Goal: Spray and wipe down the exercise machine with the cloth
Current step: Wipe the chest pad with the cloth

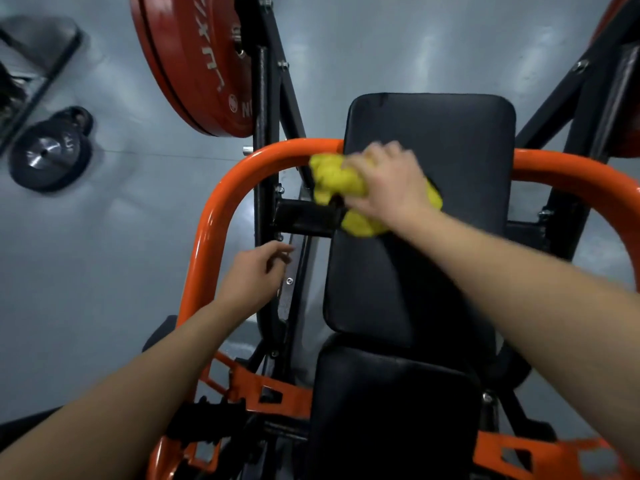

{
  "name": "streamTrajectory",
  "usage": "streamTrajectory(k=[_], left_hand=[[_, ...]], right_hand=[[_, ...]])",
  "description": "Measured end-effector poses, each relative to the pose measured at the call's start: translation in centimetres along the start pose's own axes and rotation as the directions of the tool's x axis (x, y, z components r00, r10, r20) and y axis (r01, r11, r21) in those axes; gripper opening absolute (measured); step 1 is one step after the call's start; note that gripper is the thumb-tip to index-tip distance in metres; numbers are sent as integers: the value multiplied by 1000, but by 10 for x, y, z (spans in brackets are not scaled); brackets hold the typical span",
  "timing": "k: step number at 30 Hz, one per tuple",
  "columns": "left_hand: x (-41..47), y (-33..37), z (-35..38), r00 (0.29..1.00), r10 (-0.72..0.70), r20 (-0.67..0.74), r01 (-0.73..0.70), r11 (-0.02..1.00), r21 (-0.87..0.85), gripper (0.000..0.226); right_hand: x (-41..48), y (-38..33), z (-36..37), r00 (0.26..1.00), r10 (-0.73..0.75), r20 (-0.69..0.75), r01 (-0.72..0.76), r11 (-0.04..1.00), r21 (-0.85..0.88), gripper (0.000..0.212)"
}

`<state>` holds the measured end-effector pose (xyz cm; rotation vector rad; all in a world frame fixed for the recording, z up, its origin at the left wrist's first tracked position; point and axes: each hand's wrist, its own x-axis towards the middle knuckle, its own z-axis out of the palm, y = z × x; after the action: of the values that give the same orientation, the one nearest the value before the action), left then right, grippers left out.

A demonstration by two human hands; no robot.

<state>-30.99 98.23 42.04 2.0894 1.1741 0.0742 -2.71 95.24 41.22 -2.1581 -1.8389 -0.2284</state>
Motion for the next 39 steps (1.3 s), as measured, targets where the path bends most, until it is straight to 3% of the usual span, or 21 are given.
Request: streamTrajectory(k=[2, 3, 6, 9, 12, 16, 19, 22, 26, 30, 33, 37, 39], left_hand=[[5, 6, 2, 999, -34, -35, 31, 997, -68, 36], [7, 11, 6, 998, -39, -54, 33, 994, -109, 35], [14, 30, 21, 989, -52, -139, 14, 966, -259, 29], [26, 49, 32, 954, -70, -291, -28, 947, -321, 19], [36, 53, 40, 915, -116, -386, -4, 955, -298, 13], [36, 63, 63, 928, -132, -349, 49, 970, -238, 14], [37, 79, 74, 949, -107, -295, 42, 975, -217, 24], [44, 95, 75, 954, -124, -274, 73, 979, -189, 29], [62, 110, 71, 940, -156, -304, 91, 972, -217, 29], [90, 125, 72, 895, -280, -347, 165, 931, -325, 31], [118, 129, 73, 821, -431, -374, 260, 866, -428, 38], [158, 134, 69, 750, -600, -279, 405, 750, -523, 55], [171, 139, 68, 729, -643, -235, 484, 727, -487, 66]], right_hand=[[45, 25, -10, 929, 369, 1, -369, 929, 41, 59], [56, 29, -12, 888, 460, 6, -460, 886, 51, 58], [44, 2, -8, 867, 498, -9, -498, 867, 9, 59], [-30, -40, -1, 891, 450, -60, -444, 891, 94, 54], [-133, -78, 8, 964, 265, -39, -254, 950, 184, 49], [-220, -78, 5, 998, -59, 37, 49, 969, 244, 46], [-237, -41, 0, 992, -112, 59, 97, 972, 216, 65], [-245, 7, -12, 995, 90, -52, -80, 983, 165, 63], [-227, 62, -31, 886, 435, -162, -411, 897, 165, 46], [-155, 81, -39, 856, 503, -122, -500, 864, 56, 50], [-81, 96, -45, 737, 673, -65, -668, 740, 84, 54], [-13, 117, -43, 668, 738, -92, -738, 673, 45, 55], [13, 121, -39, 613, 781, -121, -781, 622, 62, 54]])
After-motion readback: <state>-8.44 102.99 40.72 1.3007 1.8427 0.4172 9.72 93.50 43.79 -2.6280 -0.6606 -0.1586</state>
